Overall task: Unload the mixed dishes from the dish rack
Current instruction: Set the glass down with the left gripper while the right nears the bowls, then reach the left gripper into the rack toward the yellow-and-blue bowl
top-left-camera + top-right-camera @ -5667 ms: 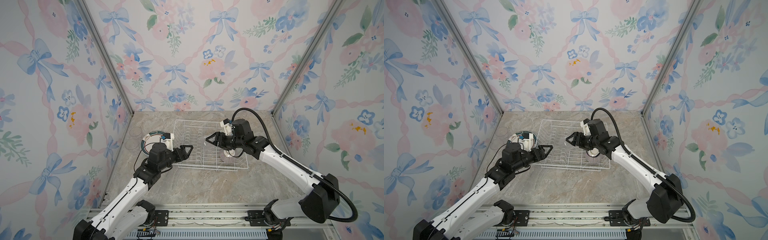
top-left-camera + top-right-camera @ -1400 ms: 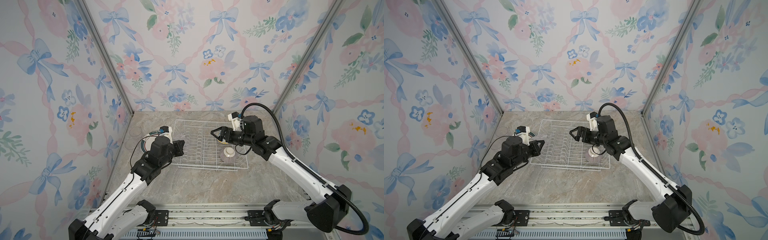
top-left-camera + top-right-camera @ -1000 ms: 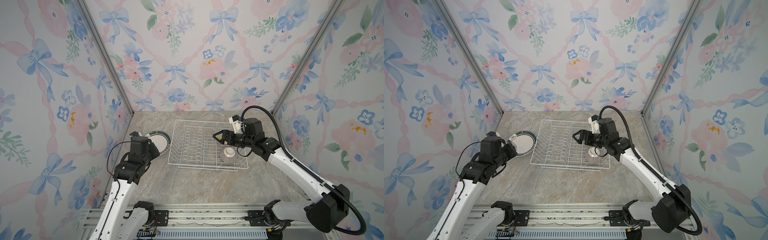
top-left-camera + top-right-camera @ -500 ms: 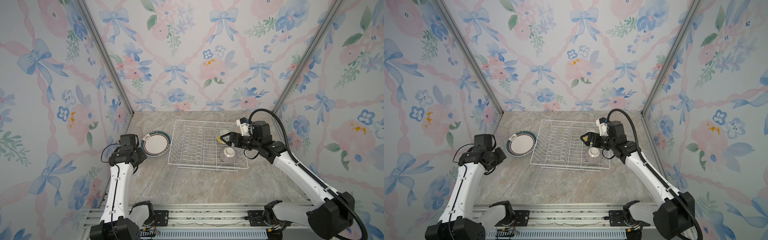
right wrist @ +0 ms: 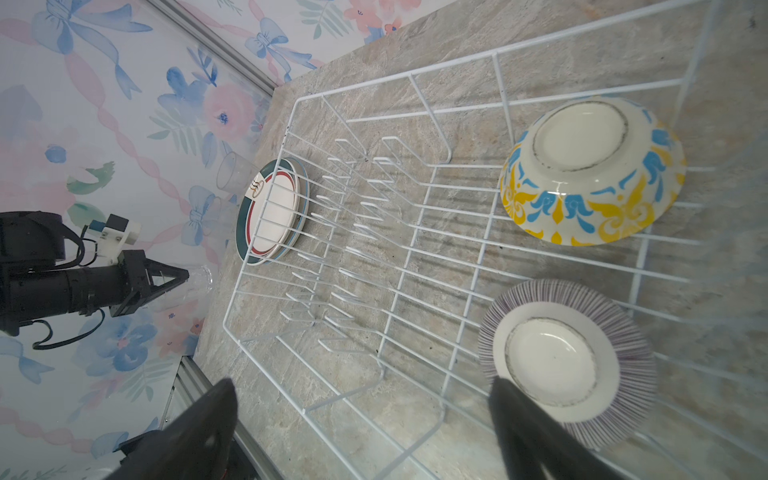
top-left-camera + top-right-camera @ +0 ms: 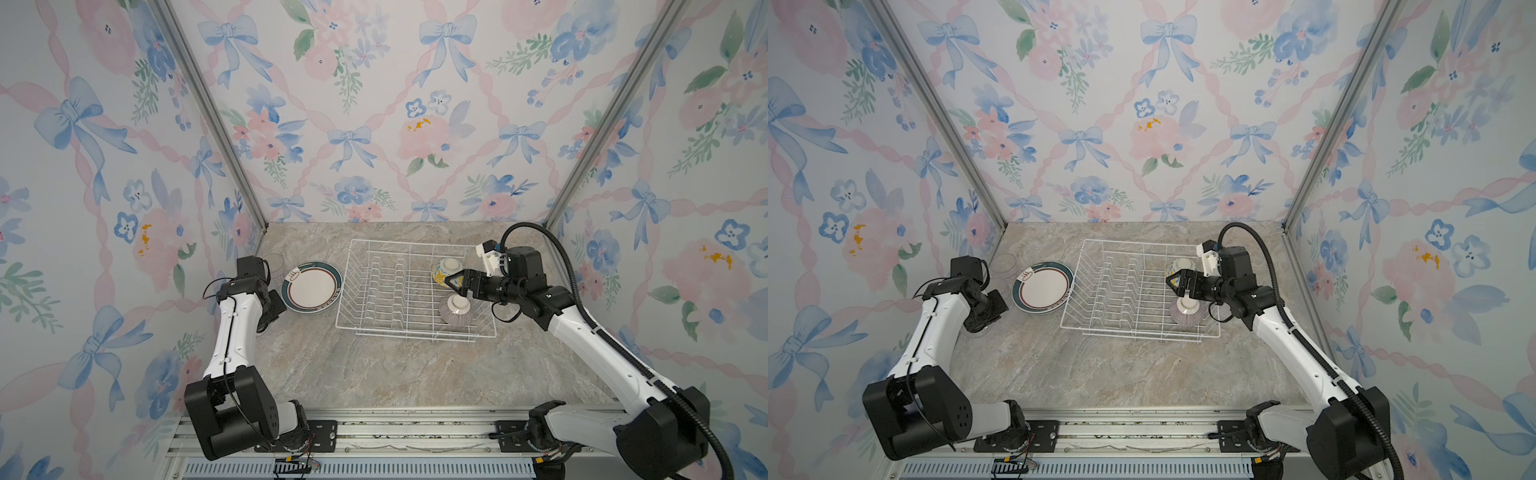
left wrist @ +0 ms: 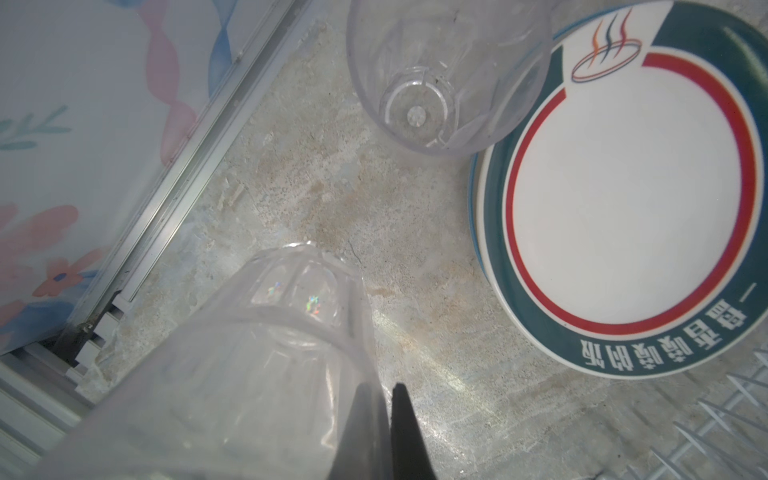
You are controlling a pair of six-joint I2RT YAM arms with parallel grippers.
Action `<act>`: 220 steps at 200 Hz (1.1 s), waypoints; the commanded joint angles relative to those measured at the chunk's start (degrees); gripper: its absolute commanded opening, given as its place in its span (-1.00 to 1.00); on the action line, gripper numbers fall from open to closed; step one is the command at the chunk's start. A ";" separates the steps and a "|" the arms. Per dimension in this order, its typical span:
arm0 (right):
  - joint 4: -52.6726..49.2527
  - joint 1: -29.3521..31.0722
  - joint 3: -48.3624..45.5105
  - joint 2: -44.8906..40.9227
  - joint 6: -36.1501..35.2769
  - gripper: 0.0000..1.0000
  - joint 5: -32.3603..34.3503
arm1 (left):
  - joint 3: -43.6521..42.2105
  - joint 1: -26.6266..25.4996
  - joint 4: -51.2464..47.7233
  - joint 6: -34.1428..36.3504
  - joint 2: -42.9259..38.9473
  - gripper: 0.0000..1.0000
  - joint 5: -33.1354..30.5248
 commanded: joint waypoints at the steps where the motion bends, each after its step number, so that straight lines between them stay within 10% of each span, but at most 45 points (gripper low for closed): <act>1: -0.79 -0.70 -0.71 -0.99 -0.41 0.93 -0.51 | 2.35 0.69 -0.26 3.25 2.44 -1.00 -0.43; 85: -1.44 -1.22 -0.21 -0.53 -0.20 0.93 -0.49 | 3.31 1.23 -0.22 5.20 6.30 -0.90 0.78; 136: -1.72 -1.29 0.54 -0.28 -0.28 0.93 -0.26 | 3.35 1.22 -0.33 5.47 6.22 -0.30 1.14; 220: -2.16 -1.26 1.48 0.26 -0.03 0.93 -0.35 | 3.19 1.22 -0.48 5.64 1.05 -0.03 3.44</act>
